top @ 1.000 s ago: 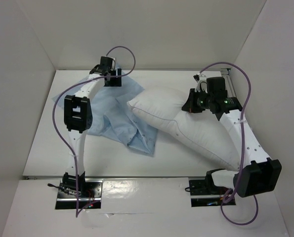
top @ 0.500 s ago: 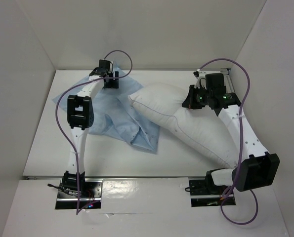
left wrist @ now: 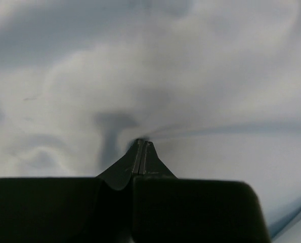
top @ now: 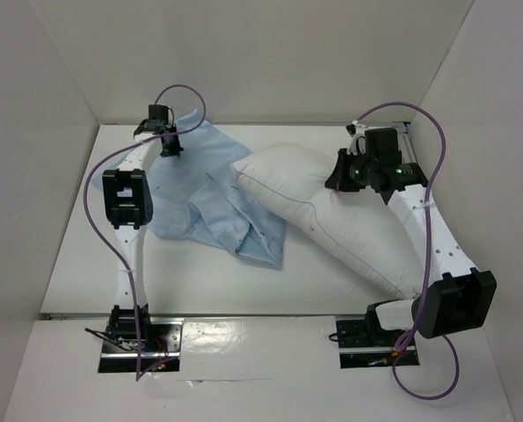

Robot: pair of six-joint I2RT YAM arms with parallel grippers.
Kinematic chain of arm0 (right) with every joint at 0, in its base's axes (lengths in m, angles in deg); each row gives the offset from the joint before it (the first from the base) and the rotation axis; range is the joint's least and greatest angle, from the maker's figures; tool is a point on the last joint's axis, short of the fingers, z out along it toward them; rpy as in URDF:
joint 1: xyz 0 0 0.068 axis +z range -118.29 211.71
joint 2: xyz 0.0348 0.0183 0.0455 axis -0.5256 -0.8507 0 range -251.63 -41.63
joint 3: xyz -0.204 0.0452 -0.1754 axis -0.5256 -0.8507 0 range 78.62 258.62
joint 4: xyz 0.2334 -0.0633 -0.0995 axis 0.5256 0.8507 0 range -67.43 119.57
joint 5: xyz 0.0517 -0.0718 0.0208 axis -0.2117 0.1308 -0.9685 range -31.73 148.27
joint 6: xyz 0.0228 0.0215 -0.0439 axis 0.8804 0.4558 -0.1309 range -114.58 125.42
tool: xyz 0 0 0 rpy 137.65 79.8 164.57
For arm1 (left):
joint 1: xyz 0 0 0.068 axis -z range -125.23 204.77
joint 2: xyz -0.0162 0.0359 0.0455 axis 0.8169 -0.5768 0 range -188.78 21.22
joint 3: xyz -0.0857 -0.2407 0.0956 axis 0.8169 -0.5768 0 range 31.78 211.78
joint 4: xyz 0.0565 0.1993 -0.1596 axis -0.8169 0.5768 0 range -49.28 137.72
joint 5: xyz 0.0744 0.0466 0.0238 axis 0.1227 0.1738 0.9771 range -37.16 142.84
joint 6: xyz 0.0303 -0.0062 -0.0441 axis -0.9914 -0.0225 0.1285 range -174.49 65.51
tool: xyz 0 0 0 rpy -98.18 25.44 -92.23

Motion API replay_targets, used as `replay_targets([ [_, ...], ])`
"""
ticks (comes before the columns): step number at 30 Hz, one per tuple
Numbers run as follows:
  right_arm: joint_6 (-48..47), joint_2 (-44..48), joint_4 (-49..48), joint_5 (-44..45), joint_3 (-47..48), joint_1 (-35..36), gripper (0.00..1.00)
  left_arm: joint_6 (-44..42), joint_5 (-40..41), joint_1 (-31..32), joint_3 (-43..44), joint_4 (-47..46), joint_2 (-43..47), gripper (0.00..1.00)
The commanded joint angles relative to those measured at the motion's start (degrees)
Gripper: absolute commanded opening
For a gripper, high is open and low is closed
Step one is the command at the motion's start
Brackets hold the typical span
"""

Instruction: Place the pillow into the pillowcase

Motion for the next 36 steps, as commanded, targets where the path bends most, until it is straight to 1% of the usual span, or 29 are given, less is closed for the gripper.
replay_targets([
  [1, 0.57, 0.42, -3.97, 2.4, 3.67, 0.54, 0.0, 3.37, 1.96, -5.28, -3.12, 3.0, 2.57, 0.0],
  [3, 0.57, 0.42, -3.97, 2.4, 3.67, 0.54, 0.0, 3.37, -0.58, -6.77, -3.99, 3.0, 4.06, 0.0],
  [4, 0.57, 0.42, -3.97, 2.4, 3.67, 0.54, 0.0, 3.37, -3.64, -7.82, -4.61, 3.0, 5.63, 0.0],
  [6, 0.57, 0.42, -3.97, 2.4, 3.67, 0.54, 0.0, 3.37, -7.26, -8.44, -5.66, 3.0, 7.57, 0.0],
  [7, 0.57, 0.42, -3.97, 2.4, 3.67, 0.54, 0.0, 3.9, -8.32, -8.45, -6.54, 3.0, 8.71, 0.03],
  [10, 0.57, 0.42, -3.97, 2.4, 3.67, 0.54, 0.0, 4.43, -6.4, -9.07, -9.71, 3.0, 12.93, 0.1],
  [11, 0.57, 0.42, -3.97, 2.4, 4.28, 1.06, 0.0, 4.43, -6.4, -9.67, -10.24, 3.0, 14.68, 0.16],
  [12, 0.57, 0.42, -3.97, 2.4, 4.29, 1.07, 0.0, 4.43, -5.7, -9.68, -10.94, 3.0, 15.57, 0.24],
  [14, 0.57, 0.42, -3.45, 2.4, 4.29, 1.07, 0.0, 4.43, -4.22, -10.29, -12.69, 4.92, 17.59, 0.47],
  [15, 0.57, 0.42, -3.45, 2.4, 4.29, 1.07, 0.0, 5.04, -4.2, -10.3, -13.83, 4.93, 18.73, 0.65],
  [17, 0.57, 0.42, -3.45, 1.87, 4.29, 1.69, 0.0, 6.17, -1.67, -10.82, -16.38, 6.15, 22.43, 0.79],
  [18, 0.57, 0.42, -4.06, 1.87, 4.29, 2.21, 0.0, 6.97, -0.43, -10.82, -18.57, 8.34, 23.39, 0.83],
  [19, 0.57, 0.42, -4.06, 1.87, 3.77, 2.21, 0.0, 7.93, 0.45, -10.82, -19.72, 9.58, 24.19, 0.84],
  [21, 0.57, 0.42, -4.59, 1.87, 3.76, 3.26, 0.0, 10.39, 0.98, -11.44, -25.34, 11.52, 27.26, 0.84],
  [23, 0.57, 0.42, -4.59, 1.87, 3.76, 3.27, 0.0, 11.98, 0.98, -11.44, -30.6, 10.65, 31.02, 0.84],
  [24, 0.57, 0.42, -4.59, 1.87, 3.76, 3.88, 0.0, 12.51, 0.98, -11.44, -35.33, 10.12, 32.01, 0.85],
  [26, 0.57, 0.42, -4.59, 1.87, 3.76, 4.41, 0.0, 13.04, -0.59, -11.44, -38.27, 8.8, 32.54, 0.86],
  [28, 0.05, 0.42, -5.21, 1.35, 3.76, 4.41, 0.0, 13.57, -1.21, -11.97, -38.89, 8.8, 31.06, 0.86],
  [29, 0.04, 0.42, -5.21, 1.34, 3.76, 4.93, 0.0, 13.57, -3.04, -11.97, -38.89, 8.8, 30.44, 0.86],
  [33, 0.04, 0.42, -5.21, 1.34, 3.76, 4.94, 0.0, 14.18, -3.67, -11.97, -38.19, 9.59, 27.28, 0.86],
  [36, 0.04, 1.04, -5.21, 1.96, 3.76, 4.94, 0.0, 14.8, -3.67, -12.49, -37.57, 9.59, 25.26, 0.75],
])
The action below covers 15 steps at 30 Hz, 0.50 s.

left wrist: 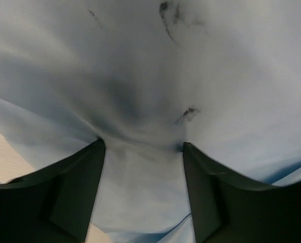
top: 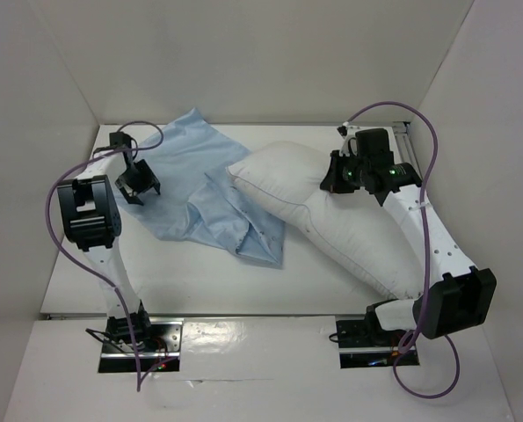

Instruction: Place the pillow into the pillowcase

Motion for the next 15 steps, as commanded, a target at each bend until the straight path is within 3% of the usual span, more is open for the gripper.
replay_targets([
  [1, 0.11, 1.24, -5.25, -1.21, 3.45, 0.81, 0.0, 1.12, -1.23, -0.62, 2.77, 0.1, -2.68, 0.68],
  [4, -0.42, 1.24, -5.25, -1.21, 3.45, 1.33, 0.0, 1.12, -1.23, -0.62, 4.7, 0.1, -3.83, 0.46],
  [5, -0.42, 1.85, -5.25, -1.21, 3.45, 1.33, 0.0, 1.12, -1.75, -0.62, 5.23, 0.63, -4.7, 0.33],
  [6, -0.42, 1.85, -5.25, -1.21, 2.93, 1.33, 0.0, 1.12, -2.27, -0.62, 6.02, 0.63, -5.32, 0.04],
  [9, -0.42, 1.85, -5.25, -0.69, 2.93, 1.33, 0.0, 1.64, -2.29, -1.67, 8.75, 1.77, -5.33, 0.0],
  [13, -0.42, 1.85, -4.72, -0.68, 3.54, 1.33, 0.0, 8.3, 7.19, -5.18, 5.08, -1.12, 3.0, 0.0],
  [15, -0.42, 1.85, -4.72, -0.68, 3.54, 1.33, 0.0, 9.98, 8.08, -7.29, 1.65, -3.14, 8.19, 0.0],
])
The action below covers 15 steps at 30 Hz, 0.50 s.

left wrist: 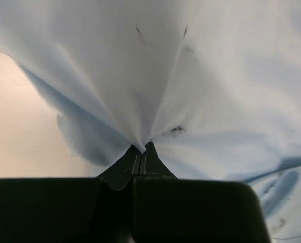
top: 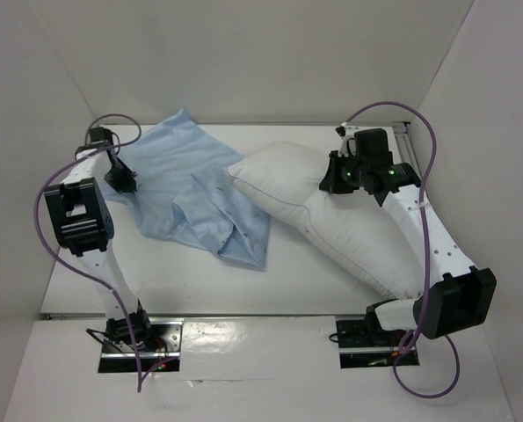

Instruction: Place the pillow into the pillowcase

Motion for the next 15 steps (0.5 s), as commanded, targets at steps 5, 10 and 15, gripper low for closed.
replay_targets([
  [5, 0.22, 1.33, -5.23, -0.82, 3.02, 0.83, 0.0, 8.24, 8.84, -8.04, -7.59, -5.01, 15.65, 0.0],
  [10, 0.22, 1.32, -5.75, -0.82, 3.02, 1.36, 0.0, 4.74, 7.38, -8.05, -10.93, -8.98, 18.29, 0.13],
  [15, 0.22, 1.32, -5.75, -1.51, 3.02, 1.36, 0.0, -0.89, 6.55, -3.66, -1.63, -2.13, 13.02, 0.66],
])
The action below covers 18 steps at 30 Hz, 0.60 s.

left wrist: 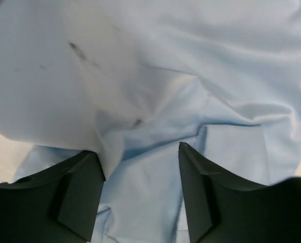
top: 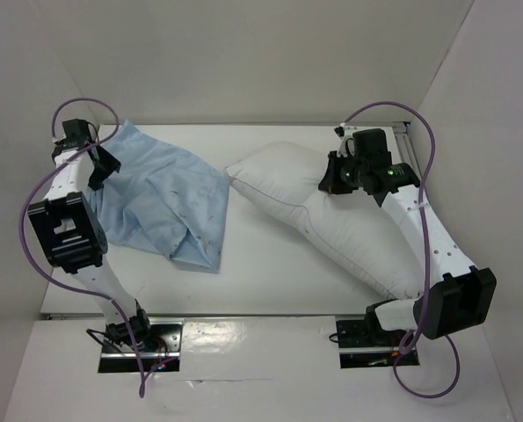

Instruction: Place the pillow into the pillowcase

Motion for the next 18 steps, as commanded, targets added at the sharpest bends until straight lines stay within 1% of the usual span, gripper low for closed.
replay_targets([
  [1, 0.24, 1.32, -5.75, -1.89, 3.02, 0.83, 0.0, -4.24, 0.94, 4.08, 5.07, 3.12, -1.67, 0.72],
  [2, 0.24, 1.32, -5.75, -1.89, 2.49, 0.83, 0.0, -4.86, 1.91, 4.96, 5.07, 3.13, -0.89, 0.75],
  [3, 0.24, 1.32, -5.75, -2.41, 2.49, 0.83, 0.0, -5.99, 3.66, 5.93, 5.07, 3.13, -0.19, 0.91],
  [5, 0.24, 1.32, -5.23, -2.42, 2.49, 0.83, 0.01, -7.49, 4.2, 8.56, 6.56, 4.17, 2.01, 0.96],
  [6, 0.24, 0.8, -5.23, -2.42, 2.49, 0.83, 0.07, -8.11, 4.73, 9.44, 6.57, 4.18, 2.63, 1.0],
  [7, -0.37, 0.8, -4.44, -2.42, 2.49, 0.83, 0.15, -8.81, 4.73, 11.37, 7.26, 5.32, 3.24, 1.0],
  [8, -0.38, 0.19, -3.91, -2.42, 2.49, 0.83, 0.38, -8.82, 4.73, 12.34, 7.27, 5.94, 4.38, 1.0],
  [9, -0.38, 0.18, -3.91, -3.03, 3.01, 1.44, 0.49, -8.82, 2.64, 13.31, 7.27, 6.73, 5.0, 0.99],
  [10, -0.9, 0.18, -3.91, -3.03, 3.02, 1.97, 0.58, -8.82, 1.67, 15.15, 5.44, 6.73, 5.62, 0.96],
  [11, -0.91, -0.34, -3.91, -3.03, 4.32, 1.98, 0.68, -8.82, 1.05, 16.12, 4.64, 7.26, 6.49, 0.9],
  [12, -0.91, -0.35, -3.91, -3.03, 5.03, 2.76, 0.78, -8.03, 0.52, 16.92, 3.76, 7.26, 6.5, 0.87],
  [14, -1.43, -1.66, -3.38, -3.03, 7.39, 4.61, 0.84, -7.32, -1.15, 18.76, 0.78, 7.88, 7.2, 0.84],
  [16, -1.43, -2.36, -3.38, -2.51, 8.72, 6.97, 0.89, -6.71, -1.16, 19.47, -1.33, 7.88, 8.87, 0.83],
  [17, -1.43, -3.24, -3.38, -2.51, 9.95, 8.03, 0.89, -6.71, -0.63, 19.99, -1.34, 7.88, 8.87, 0.85],
  [18, -1.43, -3.77, -4.08, -2.51, 9.96, 9.17, 0.9, -6.71, 0.59, 20.0, -1.34, 8.4, 8.87, 0.89],
])
